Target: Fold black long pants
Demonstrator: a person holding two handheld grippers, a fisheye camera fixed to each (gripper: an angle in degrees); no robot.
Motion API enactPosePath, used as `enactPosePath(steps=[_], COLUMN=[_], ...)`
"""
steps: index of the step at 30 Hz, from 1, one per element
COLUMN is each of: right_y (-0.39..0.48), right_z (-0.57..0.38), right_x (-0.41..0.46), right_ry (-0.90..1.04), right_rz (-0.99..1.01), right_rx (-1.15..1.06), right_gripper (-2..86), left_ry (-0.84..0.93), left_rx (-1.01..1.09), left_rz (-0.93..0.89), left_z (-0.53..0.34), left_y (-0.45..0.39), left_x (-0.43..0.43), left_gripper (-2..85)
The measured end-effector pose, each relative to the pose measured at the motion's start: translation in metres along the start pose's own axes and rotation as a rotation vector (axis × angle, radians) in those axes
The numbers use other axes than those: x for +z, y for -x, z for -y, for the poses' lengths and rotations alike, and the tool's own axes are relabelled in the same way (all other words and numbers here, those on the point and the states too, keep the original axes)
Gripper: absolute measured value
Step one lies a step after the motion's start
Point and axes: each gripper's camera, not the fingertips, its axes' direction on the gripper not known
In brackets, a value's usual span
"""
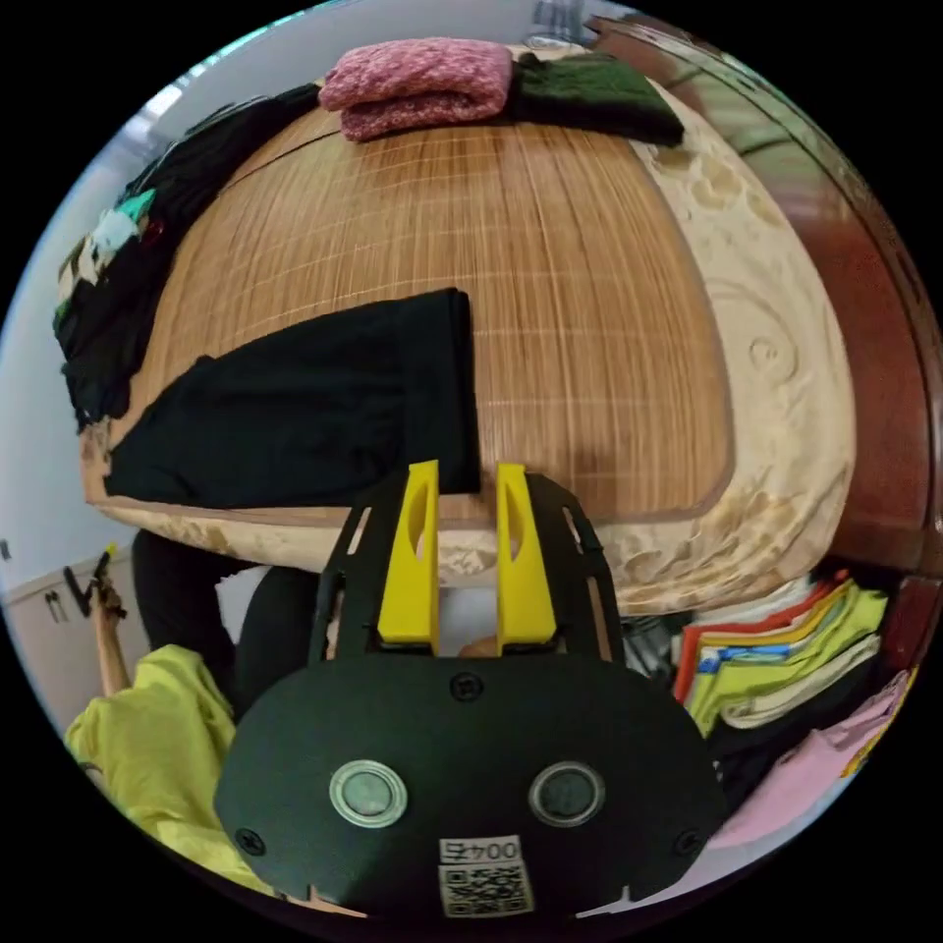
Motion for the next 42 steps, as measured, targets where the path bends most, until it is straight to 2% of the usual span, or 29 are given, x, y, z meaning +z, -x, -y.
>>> enactPosePath(steps=[2, 5, 12, 19, 24, 33, 36, 42], right_y=[-0.044, -0.086, -0.122, -0.129, -0.124, -0.074, -0.051, 0.019], right_z=[-0.024, -0.049, -0.079, -0.097, -0.1, -0.085, -0.075, -0.039], right_x=[0.009, 0.029, 0.057, 0.067, 0.075, 0.074, 0.067, 0.061], right_ry=[-0.053, -0.077, -0.105, -0.099, -0.101, -0.101, -0.116, -0.052], right_rz=[0.239, 0.478, 0.608, 0.481, 0.562, 0.466, 0.376, 0.047], right_rx=[0.141, 0.287, 0.387, 0.457, 0.458, 0.444, 0.421, 0.312], right_gripper=[6.1, 6.5, 6.0, 6.8, 6.7, 2.4, 1.7, 3.2], left_ry=[0.003, 0.003, -0.014, -0.024, -0.015, -0.014, -0.01, -0.005], left_rx=[0.004, 0.023, 0.011, 0.002, -0.005, -0.013, -0.019, -0.02], left_rz=[-0.011, -0.013, -0.016, -0.025, -0.034, -0.029, -0.022, 0.0], left_z=[0.001, 0.003, 0.005, 0.011, 0.017, 0.027, 0.032, 0.042], left_y=[-0.002, -0.008, -0.009, -0.01, -0.01, -0.014, -0.014, -0.017], left_x=[0.006, 0.011, 0.017, 0.028, 0.04, 0.056, 0.062, 0.071], left_gripper=[8.4, 8.4, 8.2, 8.1, 8.0, 7.8, 7.7, 7.5])
